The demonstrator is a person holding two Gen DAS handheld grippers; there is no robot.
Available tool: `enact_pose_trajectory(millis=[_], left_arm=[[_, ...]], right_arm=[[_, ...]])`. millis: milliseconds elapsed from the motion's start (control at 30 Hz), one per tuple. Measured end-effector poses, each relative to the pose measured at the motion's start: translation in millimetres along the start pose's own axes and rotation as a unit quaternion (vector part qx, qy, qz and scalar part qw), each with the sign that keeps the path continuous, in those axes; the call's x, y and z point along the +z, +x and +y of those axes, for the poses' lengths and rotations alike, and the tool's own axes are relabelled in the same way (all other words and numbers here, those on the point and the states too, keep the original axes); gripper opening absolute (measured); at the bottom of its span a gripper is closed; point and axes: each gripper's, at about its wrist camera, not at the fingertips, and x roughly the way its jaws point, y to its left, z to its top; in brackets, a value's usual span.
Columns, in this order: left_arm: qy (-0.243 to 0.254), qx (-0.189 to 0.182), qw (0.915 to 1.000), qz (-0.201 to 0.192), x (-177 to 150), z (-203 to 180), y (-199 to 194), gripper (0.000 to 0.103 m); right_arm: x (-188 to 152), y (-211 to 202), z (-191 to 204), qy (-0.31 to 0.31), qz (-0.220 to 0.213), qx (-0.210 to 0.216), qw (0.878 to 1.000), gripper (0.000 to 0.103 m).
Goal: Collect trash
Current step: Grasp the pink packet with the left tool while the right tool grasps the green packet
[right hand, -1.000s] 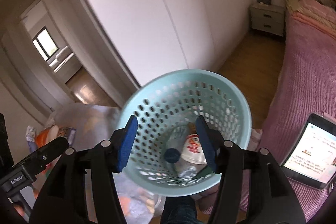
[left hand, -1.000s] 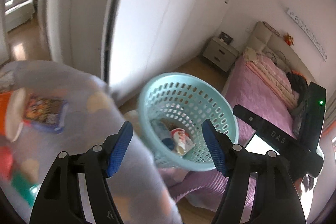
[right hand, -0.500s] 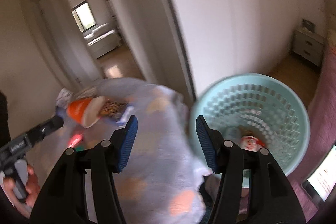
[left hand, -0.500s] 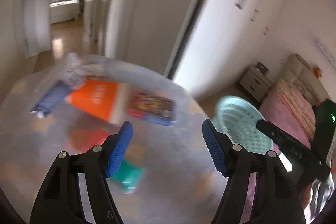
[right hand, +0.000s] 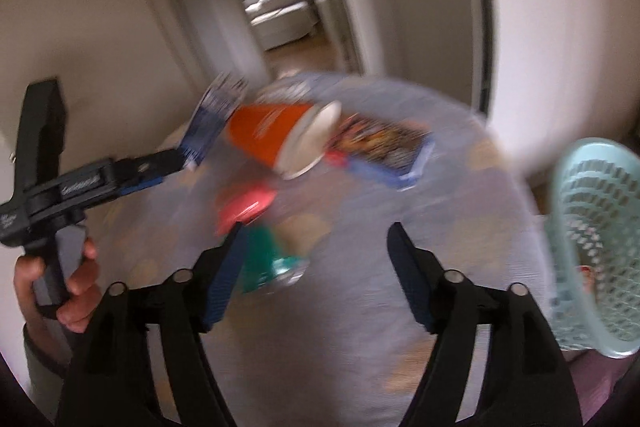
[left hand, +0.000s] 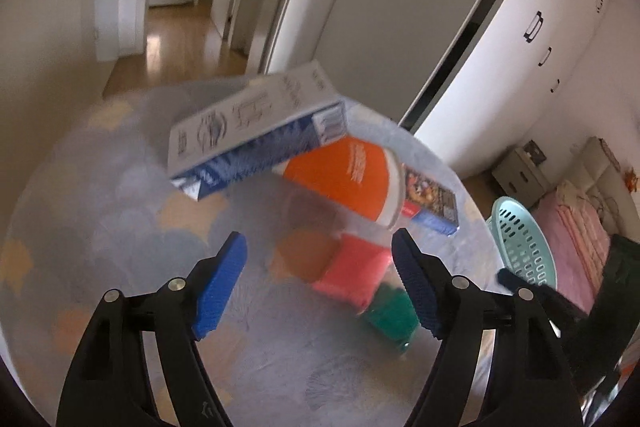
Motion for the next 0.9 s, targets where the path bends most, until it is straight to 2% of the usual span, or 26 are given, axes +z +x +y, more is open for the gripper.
enact_pose_trajectory(millis=[100,200,400,433,467,500,633,767,900], left_arm=[[-0.001,-0.007,0.9999,0.015,-6.5,3.5,12.1,0.073],[0.007,-0.021,0.9993,0.029,-9.9,3.7,22.2,0.073],[0.002,-0.028,0.9988,0.041,-15.4,7.8,33.7,0.073],[0.001,-0.029,0.9987,0.042,-15.8,9.0,34.9,0.073],[0.001,-0.030,0.9986,0.043,-17.6,9.5,35.3,0.073],[0.002,-0.031,0.9985,0.044,-18.7,8.4,35.4,0.073],[0.010,-0.042,0.9976,0.054,-21.8,4.7,38.9,0.073],[0.022,-0.052,0.9960,0.069,-26.5,-2.7,44.8,0.074],[0.049,-0.041,0.9953,0.072,-31.8,-12.5,45.2,0.078]], right_arm=[[-8.3,17.1,19.0,-0.031,0.024,0.010,0.999,0.071],[-12.4,30.4,32.8,-0.059,0.040,-0.002,0.997,0.071],[-12.3,46.8,38.3,-0.068,0.055,-0.010,0.996,0.071],[-12.5,48.8,38.5,-0.069,0.058,-0.009,0.996,0.068],[-12.7,50.6,38.6,-0.069,0.061,-0.008,0.996,0.059],[-12.7,53.0,38.9,-0.071,0.066,-0.005,0.995,0.055],[-16.4,49.3,39.7,-0.077,0.065,0.003,0.995,0.043],[-19.3,41.7,32.4,-0.075,0.066,0.003,0.995,0.039],[-21.4,39.0,24.4,-0.065,0.068,-0.003,0.996,0.038]])
